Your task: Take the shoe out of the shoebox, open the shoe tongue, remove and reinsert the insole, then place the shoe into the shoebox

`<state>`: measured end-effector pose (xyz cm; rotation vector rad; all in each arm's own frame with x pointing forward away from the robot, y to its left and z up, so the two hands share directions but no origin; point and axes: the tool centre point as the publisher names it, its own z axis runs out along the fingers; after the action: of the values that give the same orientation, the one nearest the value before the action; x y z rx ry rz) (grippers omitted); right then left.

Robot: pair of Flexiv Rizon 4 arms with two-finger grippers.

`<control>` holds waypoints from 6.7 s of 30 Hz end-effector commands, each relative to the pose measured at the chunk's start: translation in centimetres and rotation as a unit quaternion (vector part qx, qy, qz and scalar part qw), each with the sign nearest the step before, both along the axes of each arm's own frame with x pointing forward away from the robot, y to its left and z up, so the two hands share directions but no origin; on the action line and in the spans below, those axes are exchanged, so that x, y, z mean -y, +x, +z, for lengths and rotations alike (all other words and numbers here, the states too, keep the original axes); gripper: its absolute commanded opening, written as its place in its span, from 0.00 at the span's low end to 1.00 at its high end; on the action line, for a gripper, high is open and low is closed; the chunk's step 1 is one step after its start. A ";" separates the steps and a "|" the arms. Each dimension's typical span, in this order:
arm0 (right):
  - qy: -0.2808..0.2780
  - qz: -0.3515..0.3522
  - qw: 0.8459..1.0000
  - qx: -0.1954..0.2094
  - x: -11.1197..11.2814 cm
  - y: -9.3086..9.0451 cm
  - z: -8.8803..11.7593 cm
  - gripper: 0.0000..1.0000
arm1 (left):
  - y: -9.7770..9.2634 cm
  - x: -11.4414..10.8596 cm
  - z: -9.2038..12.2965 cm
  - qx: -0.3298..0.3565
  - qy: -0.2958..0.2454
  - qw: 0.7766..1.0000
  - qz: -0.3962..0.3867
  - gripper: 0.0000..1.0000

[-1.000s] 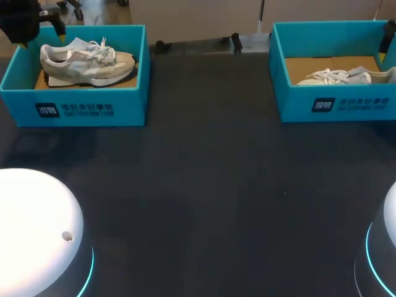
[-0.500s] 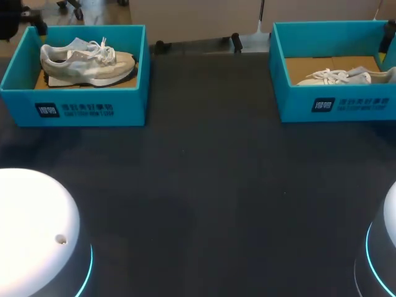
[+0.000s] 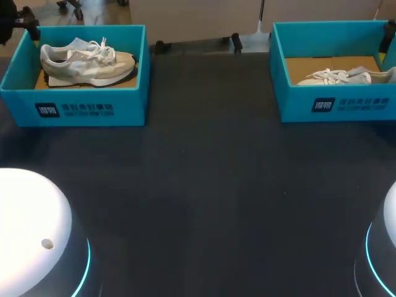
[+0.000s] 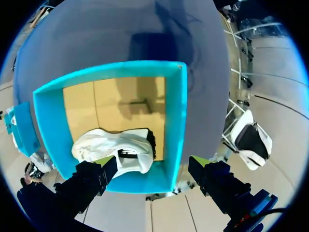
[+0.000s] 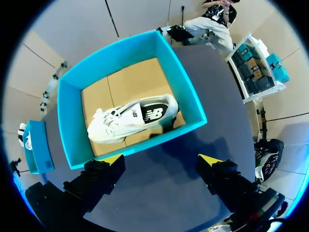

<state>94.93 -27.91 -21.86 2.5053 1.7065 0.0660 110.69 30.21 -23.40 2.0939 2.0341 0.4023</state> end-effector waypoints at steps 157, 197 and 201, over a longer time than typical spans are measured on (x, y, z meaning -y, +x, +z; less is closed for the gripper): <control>0.000 0.000 1.000 0.000 0.0 0.0 0.0 1.00 | 7.9 -1.9 -2.9 -0.151 0.072 0.983 -0.071 0.00; 0.000 0.000 1.000 0.000 0.0 0.0 0.0 1.00 | 7.4 -4.0 8.0 -0.118 0.058 0.988 -0.078 0.00; 0.000 0.000 1.000 0.000 0.0 0.0 0.0 1.00 | 7.4 -4.0 8.0 -0.118 0.058 0.988 -0.078 0.00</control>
<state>94.93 -27.90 -21.87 2.5054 1.7065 0.0659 118.06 34.20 -15.65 2.4544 1.9919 0.2657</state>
